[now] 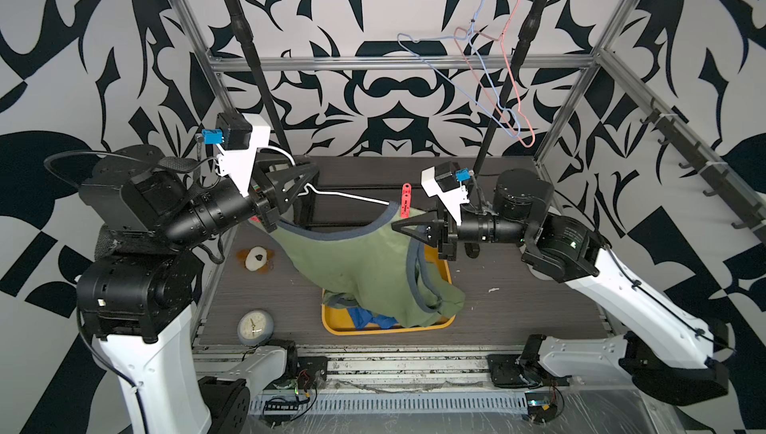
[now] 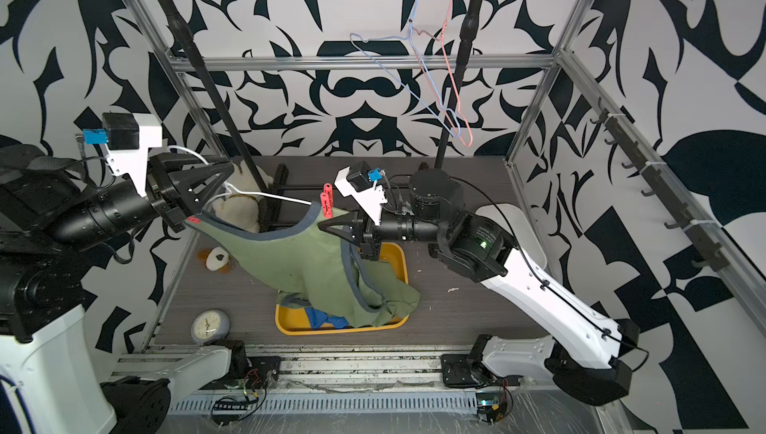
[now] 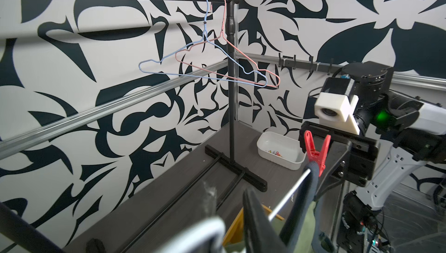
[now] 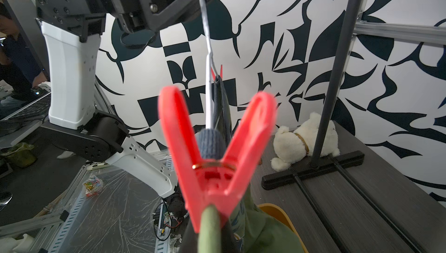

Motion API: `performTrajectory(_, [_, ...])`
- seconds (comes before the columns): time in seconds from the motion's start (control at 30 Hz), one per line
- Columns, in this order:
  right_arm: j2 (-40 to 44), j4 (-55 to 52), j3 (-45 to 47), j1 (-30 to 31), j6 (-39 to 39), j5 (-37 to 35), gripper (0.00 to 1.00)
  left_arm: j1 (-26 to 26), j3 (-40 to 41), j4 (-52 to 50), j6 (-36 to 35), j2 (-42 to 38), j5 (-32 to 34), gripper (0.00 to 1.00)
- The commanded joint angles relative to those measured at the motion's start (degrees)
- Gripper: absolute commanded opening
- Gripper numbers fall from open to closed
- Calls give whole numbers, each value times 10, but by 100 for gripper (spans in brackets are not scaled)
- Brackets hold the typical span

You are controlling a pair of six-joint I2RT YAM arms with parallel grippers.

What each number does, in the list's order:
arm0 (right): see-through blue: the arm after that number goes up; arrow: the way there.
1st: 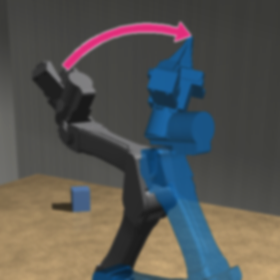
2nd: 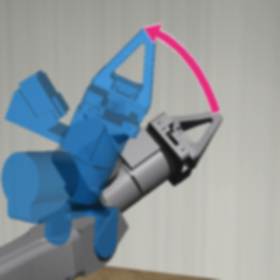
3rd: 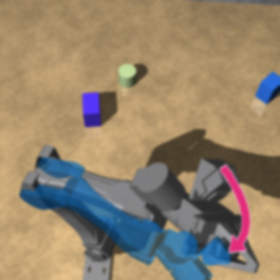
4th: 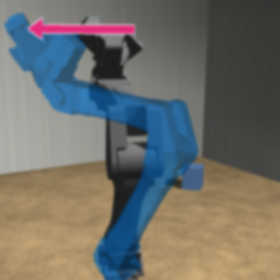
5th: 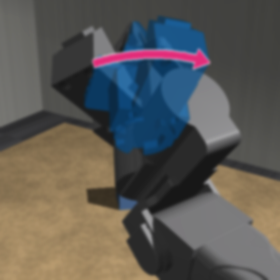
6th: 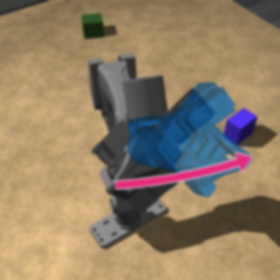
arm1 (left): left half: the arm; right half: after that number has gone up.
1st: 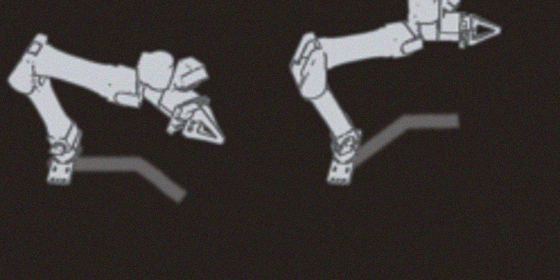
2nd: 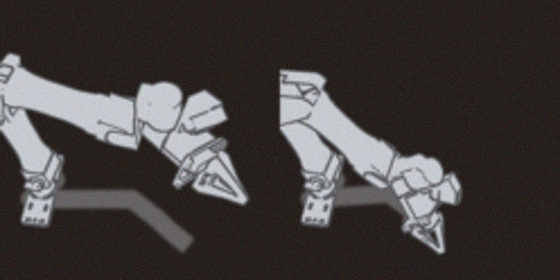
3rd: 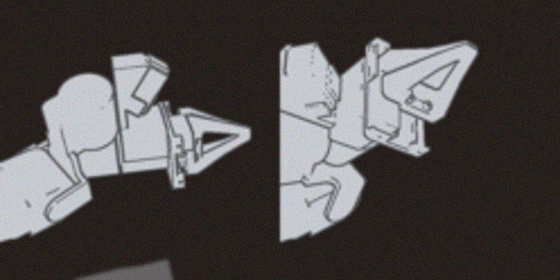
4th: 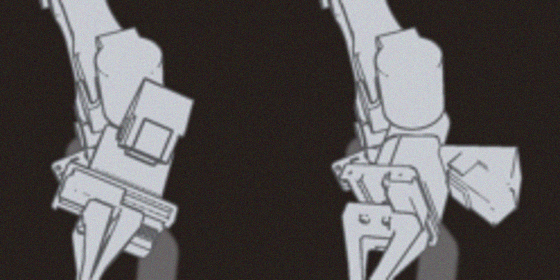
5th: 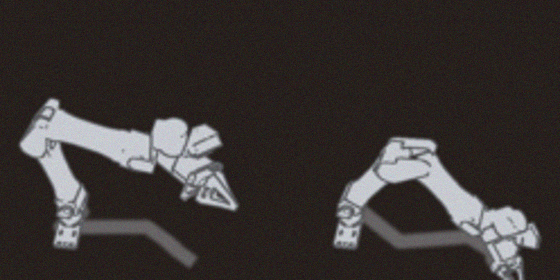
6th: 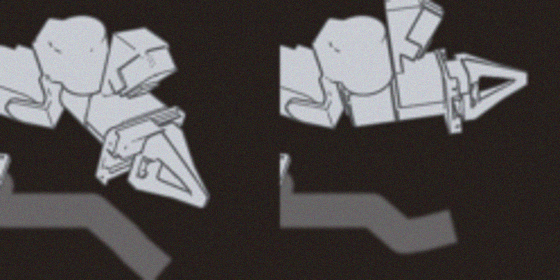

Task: Remove the clothespins securing tank tops to the hanger
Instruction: Adjust the hanger.

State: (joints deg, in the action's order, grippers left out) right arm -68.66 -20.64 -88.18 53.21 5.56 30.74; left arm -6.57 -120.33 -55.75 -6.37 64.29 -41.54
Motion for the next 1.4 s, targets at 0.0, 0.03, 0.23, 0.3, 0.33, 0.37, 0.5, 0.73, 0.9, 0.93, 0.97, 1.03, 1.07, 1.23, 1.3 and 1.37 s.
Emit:
performTrajectory(0.0, [6, 54, 3, -1, -5, 7, 0, 3, 11, 22, 27, -5, -2, 10])
performTrajectory(0.03, [5, 55, 6, -1, -5, 8, 0, 3, 14, 25, 31, -7, 3, 5])
performTrajectory(0.23, [-4, 44, 14, -2, -15, 1, 18, 3, 45, 25, 28, -13, 25, 0])
performTrajectory(0.3, [-8, 30, 12, -1, -21, -8, 29, 3, 58, 19, 15, -16, 34, 0])
performTrajectory(0.33, [-8, 23, 11, -1, -26, -17, 33, 3, 61, 14, 6, -17, 44, 0])
performTrajectory(0.37, [-8, 16, 11, -3, -29, -27, 37, 2, 62, 9, -2, -18, 57, 0])
performTrajectory(0.5, [-2, -4, 13, -16, -34, -35, 44, 2, 58, -11, -28, -20, 74, 0])
performTrajectory(0.73, [25, -12, 17, -56, -39, -10, 50, 2, 71, -41, -62, -18, 48, 0])
performTrajectory(0.9, [7, -5, 4, -95, -31, 25, 51, 2, 84, -61, -83, -16, 16, 0])
performTrajectory(0.93, [0, 1, 0, -105, -25, 45, 51, 2, 87, -63, -85, -16, 9, 0])
performTrajectory(0.97, [-9, 6, -5, -115, -16, 67, 51, 2, 87, -65, -86, -16, 5, 0])
performTrajectory(1.03, [-26, 18, -13, -133, 1, 111, 51, 2, 89, -66, -87, -15, 0, 0])
performTrajectory(1.07, [-32, 35, -10, -141, 15, 141, 51, 2, 88, -67, -89, -15, -1, 0])
performTrajectory(1.23, [-37, 50, 3, -150, 31, 183, 52, 2, 87, -71, -91, -12, 2, 0])
performTrajectory(1.3, [-30, 51, 10, -153, 32, 186, 52, 2, 85, -72, -93, -12, 6, 0])
performTrajectory(1.37, [-19, 50, 16, -157, 35, 174, 54, 2, 86, -74, -96, -11, 13, 0])
